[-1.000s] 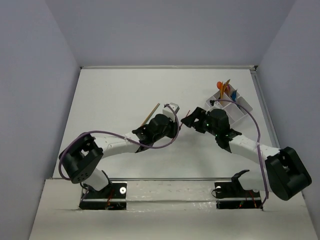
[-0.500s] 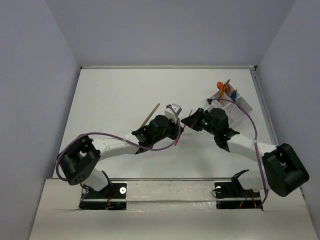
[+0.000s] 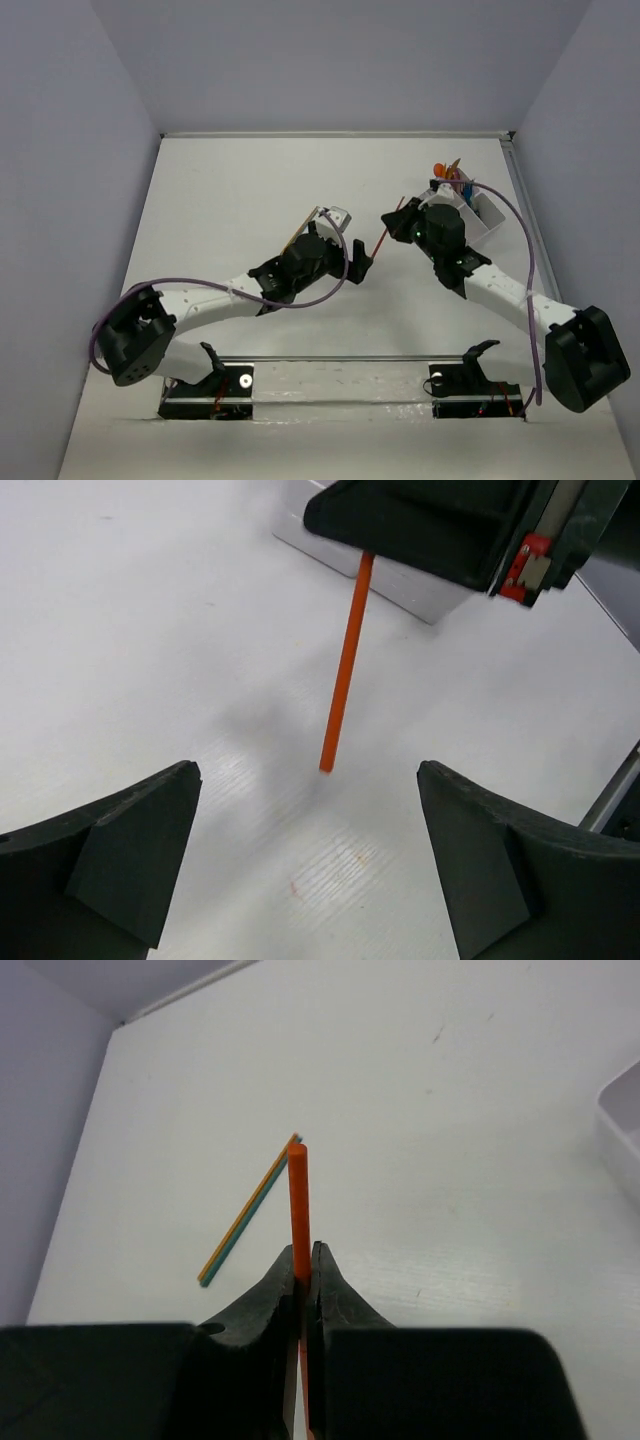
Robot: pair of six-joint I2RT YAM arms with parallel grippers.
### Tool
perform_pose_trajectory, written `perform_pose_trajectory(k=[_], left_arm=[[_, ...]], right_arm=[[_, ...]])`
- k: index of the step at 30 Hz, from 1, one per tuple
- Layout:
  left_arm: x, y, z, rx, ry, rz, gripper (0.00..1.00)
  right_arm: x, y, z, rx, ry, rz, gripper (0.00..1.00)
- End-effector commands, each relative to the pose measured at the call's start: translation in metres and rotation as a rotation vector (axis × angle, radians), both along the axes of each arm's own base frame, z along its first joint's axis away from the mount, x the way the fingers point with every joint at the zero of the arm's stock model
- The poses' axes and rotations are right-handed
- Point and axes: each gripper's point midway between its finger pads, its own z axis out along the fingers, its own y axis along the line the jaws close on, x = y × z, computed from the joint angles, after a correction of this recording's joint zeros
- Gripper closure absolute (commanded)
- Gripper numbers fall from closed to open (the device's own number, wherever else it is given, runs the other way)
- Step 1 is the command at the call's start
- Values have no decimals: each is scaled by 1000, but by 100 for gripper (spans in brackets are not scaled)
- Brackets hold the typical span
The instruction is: Sort the eating utensils into containers
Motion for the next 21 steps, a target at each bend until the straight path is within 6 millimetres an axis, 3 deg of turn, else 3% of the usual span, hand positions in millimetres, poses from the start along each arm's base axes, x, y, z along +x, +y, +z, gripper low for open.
perform_pose_trajectory(k=[1, 5, 10, 16, 21], left_arm=[[8, 23, 41, -44, -119, 94, 4], [33, 57, 45, -9, -150, 245, 1], [61, 94, 48, -38, -146, 393, 1], [86, 137, 28, -9, -109, 512, 1], [92, 147, -4, 90, -59, 536, 7]], right_arm=[[31, -52, 61, -220, -193, -228, 100], [50, -97, 98, -427, -289, -413, 100], [75, -147, 113, -535, -301, -564, 100], [107, -166, 113, -579, -299, -612, 100], [126, -167, 90, -638, -250, -601, 100]])
